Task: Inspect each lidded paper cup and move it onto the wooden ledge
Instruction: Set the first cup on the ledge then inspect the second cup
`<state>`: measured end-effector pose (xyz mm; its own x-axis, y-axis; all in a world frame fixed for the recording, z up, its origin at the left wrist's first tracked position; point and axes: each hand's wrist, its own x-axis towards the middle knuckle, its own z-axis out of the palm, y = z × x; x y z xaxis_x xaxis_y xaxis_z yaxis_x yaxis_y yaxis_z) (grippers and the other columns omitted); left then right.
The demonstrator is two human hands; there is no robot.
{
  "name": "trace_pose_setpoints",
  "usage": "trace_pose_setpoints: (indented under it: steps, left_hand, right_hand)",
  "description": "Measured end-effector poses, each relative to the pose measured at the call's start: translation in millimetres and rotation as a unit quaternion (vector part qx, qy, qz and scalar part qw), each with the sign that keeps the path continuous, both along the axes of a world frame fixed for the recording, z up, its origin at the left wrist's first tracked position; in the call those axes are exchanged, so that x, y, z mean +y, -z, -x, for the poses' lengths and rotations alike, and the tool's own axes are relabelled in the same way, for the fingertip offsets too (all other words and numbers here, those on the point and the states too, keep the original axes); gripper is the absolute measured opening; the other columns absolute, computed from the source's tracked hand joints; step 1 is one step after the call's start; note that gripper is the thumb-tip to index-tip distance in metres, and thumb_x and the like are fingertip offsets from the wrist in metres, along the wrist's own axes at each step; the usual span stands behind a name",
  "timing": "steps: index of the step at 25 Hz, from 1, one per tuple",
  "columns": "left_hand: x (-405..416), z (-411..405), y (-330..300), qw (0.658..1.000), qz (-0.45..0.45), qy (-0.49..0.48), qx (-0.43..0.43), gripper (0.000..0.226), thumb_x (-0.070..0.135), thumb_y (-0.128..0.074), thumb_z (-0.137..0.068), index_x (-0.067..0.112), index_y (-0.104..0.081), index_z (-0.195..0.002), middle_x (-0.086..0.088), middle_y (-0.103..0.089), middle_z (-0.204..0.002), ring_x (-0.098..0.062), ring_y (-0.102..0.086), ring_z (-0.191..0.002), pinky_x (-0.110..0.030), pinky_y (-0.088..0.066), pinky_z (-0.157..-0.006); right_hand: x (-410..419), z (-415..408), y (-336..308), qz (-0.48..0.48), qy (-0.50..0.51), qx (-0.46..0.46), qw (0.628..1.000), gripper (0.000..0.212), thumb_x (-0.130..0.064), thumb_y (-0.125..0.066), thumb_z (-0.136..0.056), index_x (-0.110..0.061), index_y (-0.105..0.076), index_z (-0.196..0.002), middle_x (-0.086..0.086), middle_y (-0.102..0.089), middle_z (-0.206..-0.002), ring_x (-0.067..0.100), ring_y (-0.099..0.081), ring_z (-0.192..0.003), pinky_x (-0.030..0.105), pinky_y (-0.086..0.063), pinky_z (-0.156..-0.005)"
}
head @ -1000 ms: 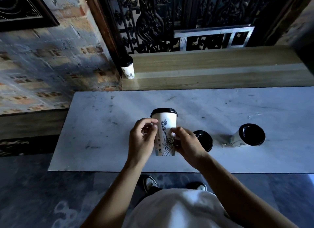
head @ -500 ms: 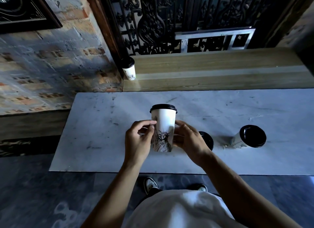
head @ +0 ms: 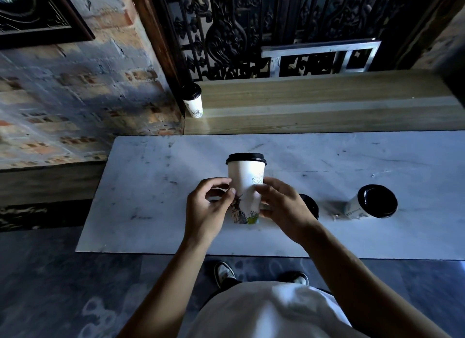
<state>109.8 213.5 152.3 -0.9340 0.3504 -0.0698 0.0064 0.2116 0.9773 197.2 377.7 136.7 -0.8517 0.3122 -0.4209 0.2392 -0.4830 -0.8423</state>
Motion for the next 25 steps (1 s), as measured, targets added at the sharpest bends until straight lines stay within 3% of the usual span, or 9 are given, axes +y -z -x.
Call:
trace_pose_setpoints:
  steps: [5,8,11,14,17,19,22,25]
  left_hand:
    - [1.8,2.1,1.6,1.0,-0.002,-0.003,0.023,0.016,0.0,-0.072,-0.087,0.012,-0.077,-0.096,-0.008,-0.076,-0.097,-0.022,-0.073,-0.083,-0.018,-0.055,-0.067]
    - [2.6,0.3,1.2,0.999,-0.023,-0.005,-0.022,0.014,0.01,-0.076,-0.087,0.01,-0.074,-0.101,-0.007,-0.077,-0.099,-0.017,-0.073,-0.088,-0.02,-0.056,-0.072]
    - [-0.1,0.2,3.4,0.999,-0.026,-0.003,-0.041,0.03,0.024,-0.082,-0.08,0.011,-0.072,-0.105,-0.003,-0.077,-0.103,-0.01,-0.073,-0.093,-0.021,-0.058,-0.075]
    - [-5.8,3.8,5.1,1.0,-0.022,0.0,-0.01,0.02,0.014,-0.079,-0.083,0.013,-0.074,-0.103,-0.004,-0.077,-0.1,-0.013,-0.072,-0.091,-0.03,-0.06,-0.078]
    - [-8.5,6.6,3.8,1.0,-0.011,0.011,0.013,0.022,-0.002,-0.07,-0.085,0.014,-0.077,-0.098,-0.004,-0.078,-0.097,-0.018,-0.073,-0.089,-0.034,-0.061,-0.079]
    - [-7.9,6.3,1.4,1.0,-0.008,0.006,0.013,0.022,-0.004,-0.069,-0.086,0.015,-0.076,-0.096,-0.002,-0.078,-0.096,-0.013,-0.073,-0.086,-0.029,-0.06,-0.076]
    - [-5.6,4.5,0.4,0.999,-0.024,-0.013,-0.02,0.015,0.007,-0.073,-0.089,0.021,-0.074,-0.094,0.001,-0.078,-0.096,-0.01,-0.073,-0.086,-0.021,-0.057,-0.073]
    - [-5.9,3.6,1.0,0.998,-0.04,-0.013,-0.042,0.013,0.026,-0.079,-0.083,0.027,-0.072,-0.093,0.004,-0.078,-0.096,-0.01,-0.073,-0.089,-0.019,-0.057,-0.074]
  right_hand:
    - [1.3,0.5,3.3,0.012,0.029,-0.025,0.999,0.026,-0.009,-0.048,-0.101,-0.017,-0.062,-0.121,0.009,-0.076,-0.094,0.027,-0.068,-0.087,0.036,-0.053,-0.078]
    - [1.9,0.4,3.2,0.007,0.034,-0.01,0.999,0.041,-0.018,-0.063,-0.091,-0.014,-0.059,-0.131,0.017,-0.075,-0.109,0.028,-0.07,-0.093,0.039,-0.055,-0.083]
    - [2.5,1.1,2.6,-0.005,-0.003,0.018,1.0,0.046,-0.023,-0.069,-0.088,-0.009,-0.064,-0.131,0.025,-0.071,-0.125,0.033,-0.071,-0.107,0.046,-0.054,-0.094]
    - [0.1,2.4,3.9,0.0,0.003,0.007,1.0,0.052,-0.027,-0.076,-0.083,-0.009,-0.063,-0.129,0.024,-0.07,-0.126,0.04,-0.07,-0.113,0.043,-0.057,-0.087]
    - [2.2,3.3,1.7,0.047,0.029,0.003,0.998,0.04,-0.017,-0.068,-0.083,-0.017,-0.059,-0.122,0.019,-0.07,-0.105,0.033,-0.069,-0.09,0.039,-0.055,-0.076]
    - [3.8,2.9,0.0,0.067,0.02,0.013,0.997,0.032,-0.009,-0.06,-0.089,-0.02,-0.058,-0.119,0.018,-0.068,-0.093,0.03,-0.065,-0.08,0.039,-0.05,-0.075]
    - [3.2,4.5,2.6,0.041,0.018,0.019,0.999,0.032,-0.003,-0.056,-0.095,-0.017,-0.057,-0.124,0.016,-0.071,-0.091,0.031,-0.066,-0.083,0.04,-0.052,-0.079]
    - [0.6,5.7,4.5,0.028,0.018,0.027,0.999,0.042,-0.011,-0.063,-0.09,-0.009,-0.058,-0.132,0.024,-0.073,-0.109,0.029,-0.07,-0.092,0.036,-0.056,-0.079]
